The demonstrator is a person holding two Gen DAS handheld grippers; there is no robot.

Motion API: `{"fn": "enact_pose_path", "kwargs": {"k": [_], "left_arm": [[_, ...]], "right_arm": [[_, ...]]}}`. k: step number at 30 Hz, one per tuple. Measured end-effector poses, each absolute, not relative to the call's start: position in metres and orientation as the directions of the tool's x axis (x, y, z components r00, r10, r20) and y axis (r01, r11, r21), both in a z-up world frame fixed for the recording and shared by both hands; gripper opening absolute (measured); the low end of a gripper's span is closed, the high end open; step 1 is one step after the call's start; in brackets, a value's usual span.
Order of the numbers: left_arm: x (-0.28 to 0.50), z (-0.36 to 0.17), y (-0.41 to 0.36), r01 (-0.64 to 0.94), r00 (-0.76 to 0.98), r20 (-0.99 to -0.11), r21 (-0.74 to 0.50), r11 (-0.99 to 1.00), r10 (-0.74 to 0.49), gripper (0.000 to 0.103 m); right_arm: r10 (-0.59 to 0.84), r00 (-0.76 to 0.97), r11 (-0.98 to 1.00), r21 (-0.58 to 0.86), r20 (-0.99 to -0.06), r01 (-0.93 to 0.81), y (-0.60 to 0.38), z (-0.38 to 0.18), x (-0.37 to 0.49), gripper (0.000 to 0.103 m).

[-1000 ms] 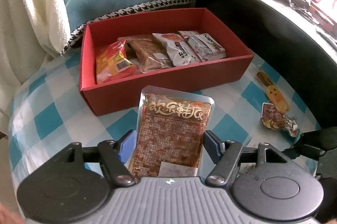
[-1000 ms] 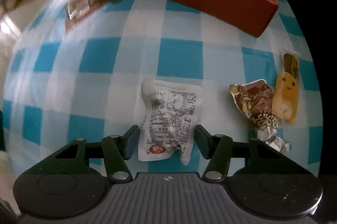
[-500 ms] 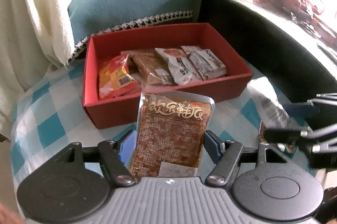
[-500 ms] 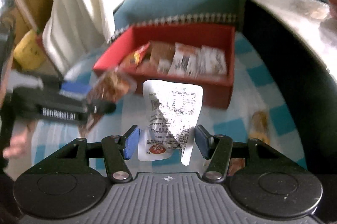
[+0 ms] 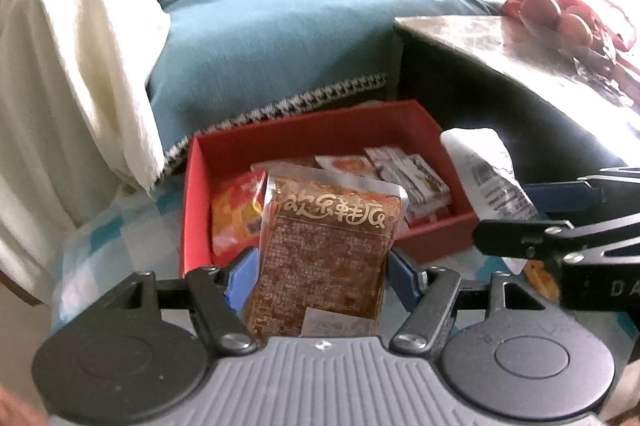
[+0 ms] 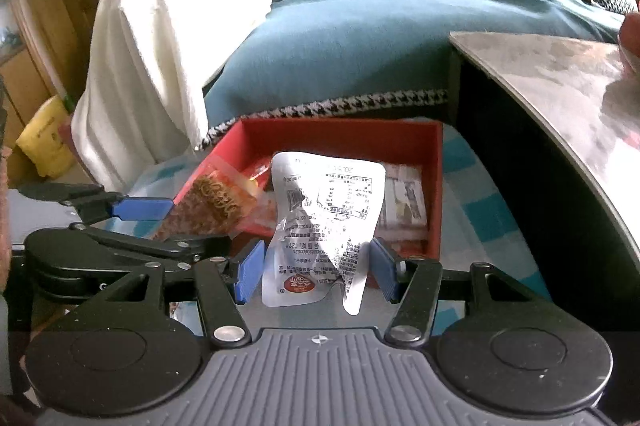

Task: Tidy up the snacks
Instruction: 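Carry the cracker slab and white packet over the red box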

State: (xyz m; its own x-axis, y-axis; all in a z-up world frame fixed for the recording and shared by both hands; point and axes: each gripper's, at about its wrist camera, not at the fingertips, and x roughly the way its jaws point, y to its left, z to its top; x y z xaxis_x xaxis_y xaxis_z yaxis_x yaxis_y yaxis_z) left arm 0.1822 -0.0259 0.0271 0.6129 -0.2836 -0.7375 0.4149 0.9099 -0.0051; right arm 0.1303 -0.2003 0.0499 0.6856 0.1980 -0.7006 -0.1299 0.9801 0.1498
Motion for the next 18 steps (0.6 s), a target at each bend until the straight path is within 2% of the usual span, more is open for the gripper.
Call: {"fn": "enact_pose_path", "kwargs": {"k": [8, 18], "left_arm": [[0.201, 0.036, -0.034, 0.381, 0.672, -0.698, 0.038, 0.924, -0.249, 0.063], [0.228, 0.028, -0.049, 0.378, 0.671, -0.701, 0.041, 0.925, -0.243, 0.063]], "right_arm": [[0.165, 0.725, 0.986, 0.134, -0.669, -0.102, -0.206, 0.058, 0.151, 0.064], [0.128, 0.729, 0.991, 0.107, -0.673, -0.074, -0.213, 0.049, 0.180, 0.064]]}}
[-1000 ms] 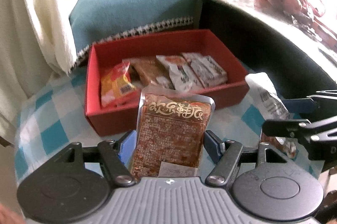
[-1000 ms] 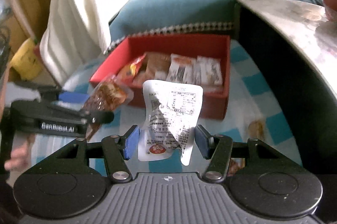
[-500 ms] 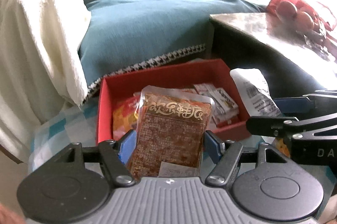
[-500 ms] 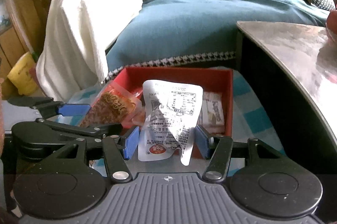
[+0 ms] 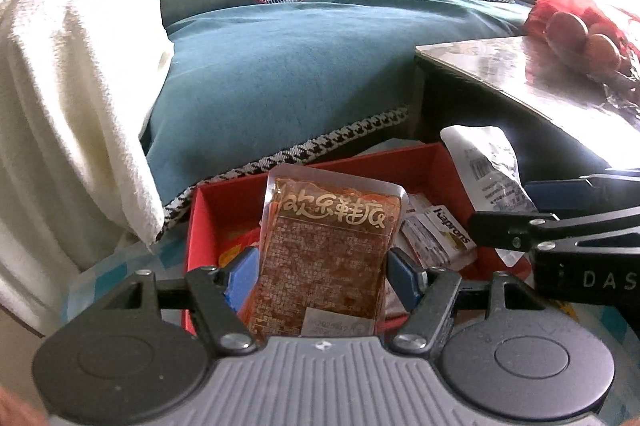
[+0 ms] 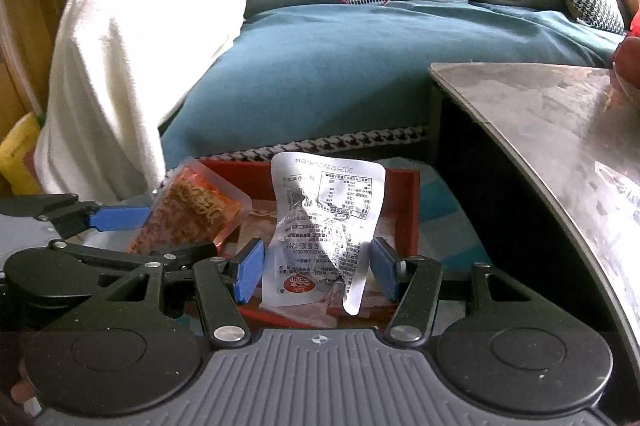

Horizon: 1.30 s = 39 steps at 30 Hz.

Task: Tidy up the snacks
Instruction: 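Carry the cracker slab and white packet over the red box, then lower both packets into the red box and open both tools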

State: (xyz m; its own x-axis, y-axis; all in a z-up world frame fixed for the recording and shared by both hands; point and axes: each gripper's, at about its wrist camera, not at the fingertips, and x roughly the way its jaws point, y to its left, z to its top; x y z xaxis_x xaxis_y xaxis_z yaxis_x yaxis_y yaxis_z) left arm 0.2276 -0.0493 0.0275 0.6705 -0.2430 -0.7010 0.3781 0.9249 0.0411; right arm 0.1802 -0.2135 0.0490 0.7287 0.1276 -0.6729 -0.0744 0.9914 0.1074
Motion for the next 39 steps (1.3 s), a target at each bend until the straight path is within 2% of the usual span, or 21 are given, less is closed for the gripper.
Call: {"fn": "enact_pose_path", "kwargs": {"k": [39], "left_arm": [[0.273, -0.008, -0.064, 0.333, 0.643, -0.744, 0.061, 0.941, -0.180, 0.063]], "right_arm": [[0.047, 0.665, 0.999, 0.033, -0.745, -0.034, -0.215, 0.003, 0.232, 0.066]]}}
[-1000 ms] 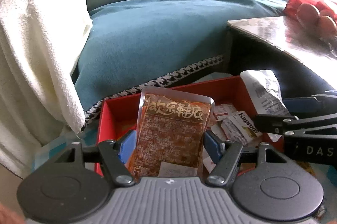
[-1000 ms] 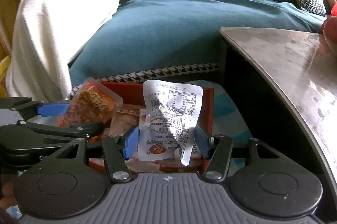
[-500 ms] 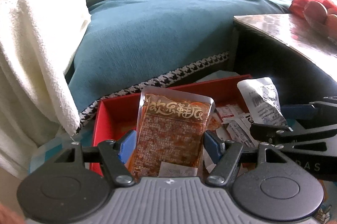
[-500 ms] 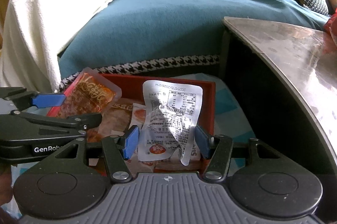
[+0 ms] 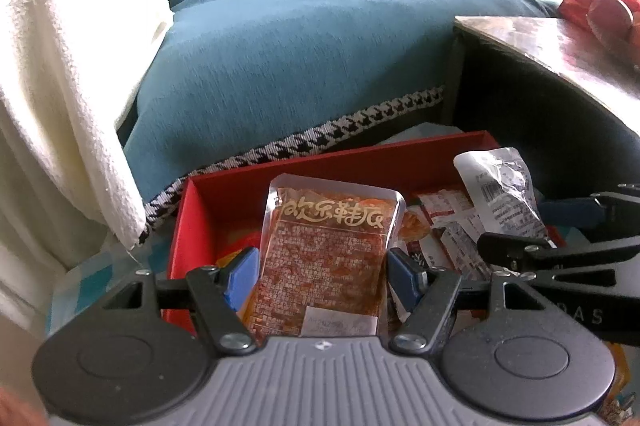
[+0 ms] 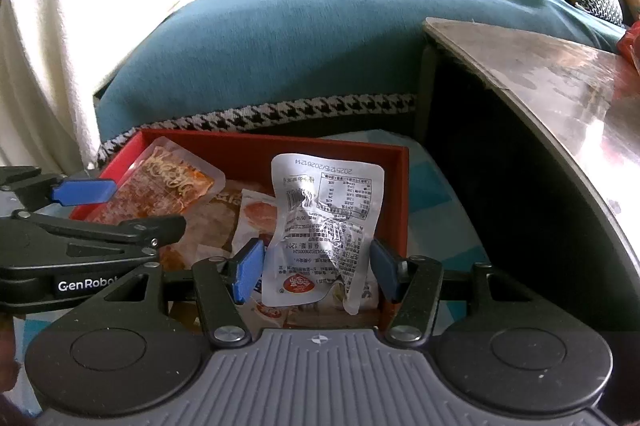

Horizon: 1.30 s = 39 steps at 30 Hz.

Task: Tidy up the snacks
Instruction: 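Lower both packets into the red box and open both tools, then withdraw both tools and move them over the chocolate wrapper and yellow packet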

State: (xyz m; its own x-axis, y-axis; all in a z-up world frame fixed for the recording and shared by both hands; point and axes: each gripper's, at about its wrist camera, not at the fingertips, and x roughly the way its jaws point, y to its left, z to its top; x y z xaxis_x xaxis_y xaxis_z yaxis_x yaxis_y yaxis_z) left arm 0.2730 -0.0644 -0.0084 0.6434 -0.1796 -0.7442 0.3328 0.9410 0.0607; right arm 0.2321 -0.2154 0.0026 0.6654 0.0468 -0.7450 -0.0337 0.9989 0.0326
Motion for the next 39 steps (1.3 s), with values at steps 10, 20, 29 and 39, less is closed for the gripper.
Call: {"fn": "enact_pose_path", "kwargs": {"k": [10, 20, 29, 39], "left_arm": [[0.273, -0.014, -0.069, 0.328, 0.628, -0.764, 0.085, 0.941, -0.150, 0.066], [0.266, 0.000, -0.059, 0.298, 0.641, -0.753, 0.068, 0.952, -0.147, 0.067], [0.242, 0.018, -0.051, 0.288, 0.650, -0.740, 0.029, 0.957, -0.173, 0.067], [0.212, 0.031, -0.054, 0.323, 0.652, -0.727, 0.014, 0.946, -0.212, 0.067]], "right_arm": [[0.027, 0.666, 1.000, 0.028, -0.746, -0.009, -0.220, 0.002, 0.231, 0.066], [0.020, 0.685, 1.000, 0.009, -0.728, -0.020, -0.215, 0.014, 0.218, 0.067], [0.018, 0.711, 1.000, -0.001, -0.703, -0.027, -0.211, 0.030, 0.201, 0.067], [0.003, 0.734, 0.998, -0.041, -0.679, -0.042, -0.204, 0.046, 0.177, 0.069]]}}
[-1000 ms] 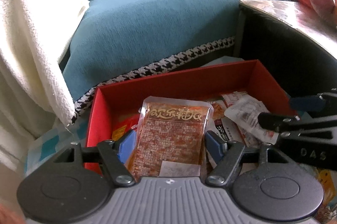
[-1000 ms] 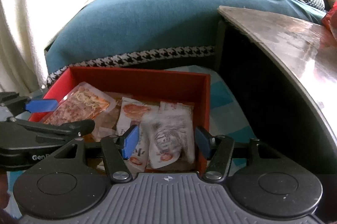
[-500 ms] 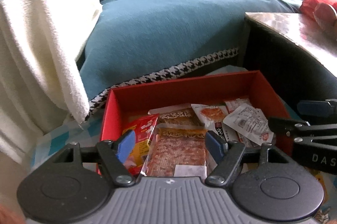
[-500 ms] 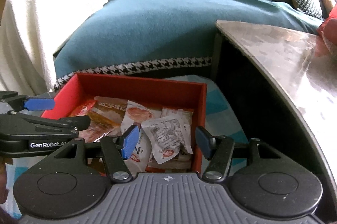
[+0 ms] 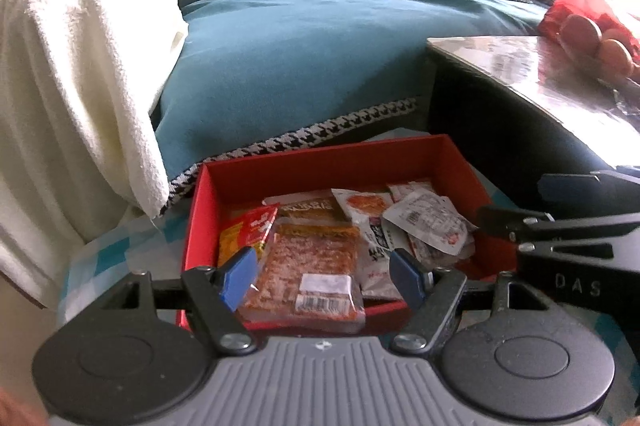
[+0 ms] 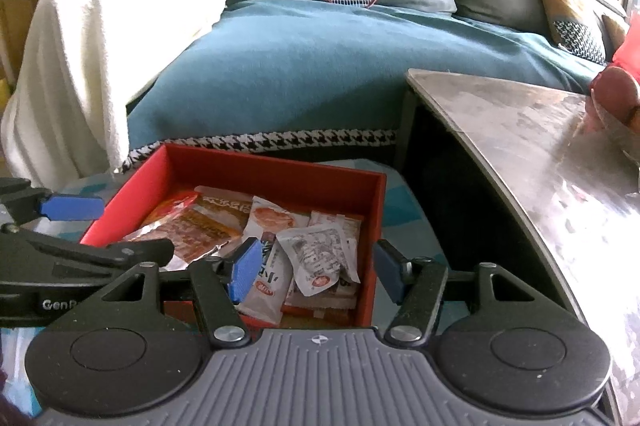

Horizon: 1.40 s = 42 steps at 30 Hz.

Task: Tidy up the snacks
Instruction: 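Withdraw both tools and move them over the chocolate wrapper and yellow packet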

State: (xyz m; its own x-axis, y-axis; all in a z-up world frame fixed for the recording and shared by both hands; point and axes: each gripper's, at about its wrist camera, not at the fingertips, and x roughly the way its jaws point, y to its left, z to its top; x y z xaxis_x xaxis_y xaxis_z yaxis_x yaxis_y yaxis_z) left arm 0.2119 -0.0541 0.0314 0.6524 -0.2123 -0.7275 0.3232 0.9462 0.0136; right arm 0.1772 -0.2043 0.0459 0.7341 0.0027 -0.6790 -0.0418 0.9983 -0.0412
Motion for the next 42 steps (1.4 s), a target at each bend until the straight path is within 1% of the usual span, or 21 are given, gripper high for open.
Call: {"fn": "enact_pose_path", "kwargs": {"k": [6, 10, 24, 31, 34, 36, 39, 42], "left_arm": [[0.197, 0.034, -0.053, 0.335, 0.645, -0.730, 0.002, 0.942, -0.228, 0.067], [0.189, 0.035, -0.053, 0.339, 0.632, -0.734, -0.026, 0.940, -0.249, 0.068], [0.147, 0.031, -0.074, 0.397, 0.601, -0.745, -0.036, 0.917, -0.289, 0.068], [0.115, 0.012, -0.117, 0.486, 0.514, -0.781, -0.074, 0.871, -0.354, 0.068], [0.103, 0.001, -0.146, 0.541, 0.482, -0.798, -0.054, 0.839, -0.362, 0.068], [0.096, -0.008, -0.163, 0.557, 0.438, -0.817, -0.081, 0.826, -0.376, 0.068], [0.095, -0.025, -0.184, 0.502, 0.364, -0.847, -0.173, 0.847, -0.389, 0.068], [0.096, -0.042, -0.203, 0.393, 0.349, -0.874, -0.190, 0.900, -0.337, 0.067]], "right_arm": [[-0.001, 0.740, 0.998, -0.044, -0.673, -0.039, -0.205, 0.050, 0.166, 0.069], [-0.007, 0.738, 0.998, -0.053, -0.675, -0.039, -0.205, 0.050, 0.159, 0.069], [-0.030, 0.720, 0.998, -0.061, -0.693, -0.018, -0.220, 0.052, 0.119, 0.071], [-0.024, 0.695, 1.000, -0.012, -0.719, 0.022, -0.258, 0.051, 0.091, 0.072], [-0.029, 0.693, 0.998, 0.015, -0.721, 0.058, -0.276, 0.052, 0.082, 0.072], [-0.027, 0.699, 0.996, 0.041, -0.715, 0.080, -0.289, 0.054, 0.077, 0.072], [0.009, 0.705, 0.990, 0.106, -0.709, 0.095, -0.303, 0.056, 0.074, 0.072], [0.030, 0.705, 0.985, 0.140, -0.709, 0.098, -0.310, 0.057, 0.076, 0.072]]}}
